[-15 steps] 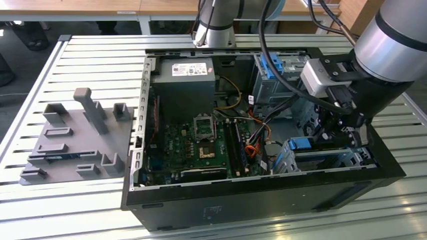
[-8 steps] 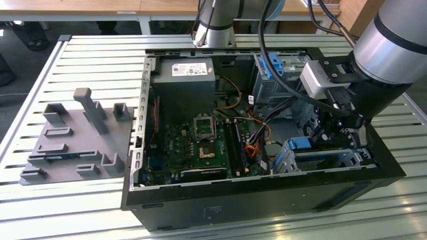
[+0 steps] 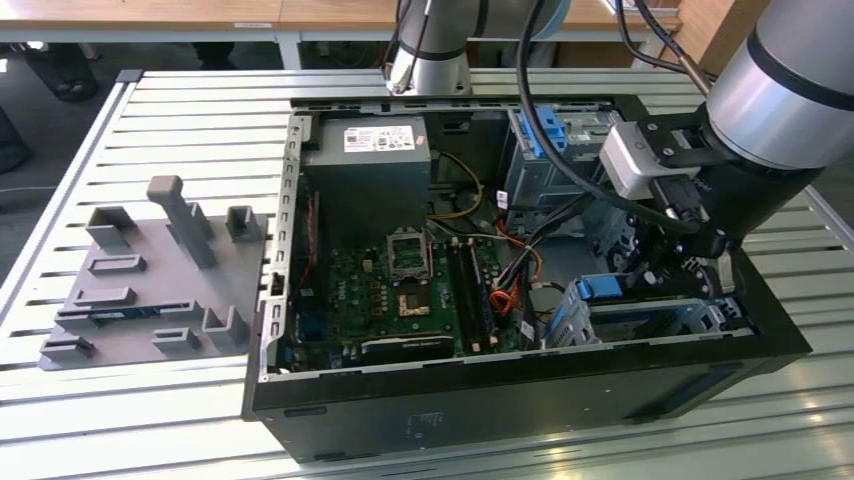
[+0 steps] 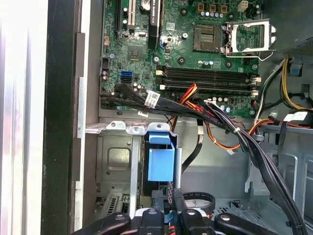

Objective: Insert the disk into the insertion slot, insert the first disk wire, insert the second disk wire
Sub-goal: 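Insert the second disk wire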

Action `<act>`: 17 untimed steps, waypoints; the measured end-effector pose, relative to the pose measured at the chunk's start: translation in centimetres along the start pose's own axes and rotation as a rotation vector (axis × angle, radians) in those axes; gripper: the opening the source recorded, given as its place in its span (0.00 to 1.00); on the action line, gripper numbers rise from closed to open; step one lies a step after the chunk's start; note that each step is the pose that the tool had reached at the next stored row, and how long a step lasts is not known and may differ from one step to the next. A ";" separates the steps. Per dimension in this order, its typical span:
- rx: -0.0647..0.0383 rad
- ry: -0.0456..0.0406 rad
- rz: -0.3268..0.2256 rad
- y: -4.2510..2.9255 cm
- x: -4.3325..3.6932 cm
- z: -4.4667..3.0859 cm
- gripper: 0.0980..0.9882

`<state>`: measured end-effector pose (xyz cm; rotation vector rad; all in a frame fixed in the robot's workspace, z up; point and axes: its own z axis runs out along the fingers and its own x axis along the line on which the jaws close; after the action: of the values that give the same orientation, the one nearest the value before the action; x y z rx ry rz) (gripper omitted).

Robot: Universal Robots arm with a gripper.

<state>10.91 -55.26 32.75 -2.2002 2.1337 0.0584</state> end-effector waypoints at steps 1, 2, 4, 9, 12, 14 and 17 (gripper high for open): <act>0.000 0.0000 0.000 0.00 0.00 0.00 0.14; 0.000 -0.0005 0.000 0.00 0.00 -0.01 0.14; 0.000 -0.0024 0.000 0.00 0.00 -0.07 0.14; 0.000 -0.0028 0.000 -0.01 -0.03 -0.44 0.14; -0.001 -0.0025 0.000 -0.02 -0.06 -0.68 0.14; -0.001 -0.0026 0.000 -0.03 -0.07 -0.85 0.14; -0.002 -0.0027 0.000 -0.04 -0.09 -1.08 0.12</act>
<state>10.92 -55.26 33.83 -2.1997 2.1336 0.0637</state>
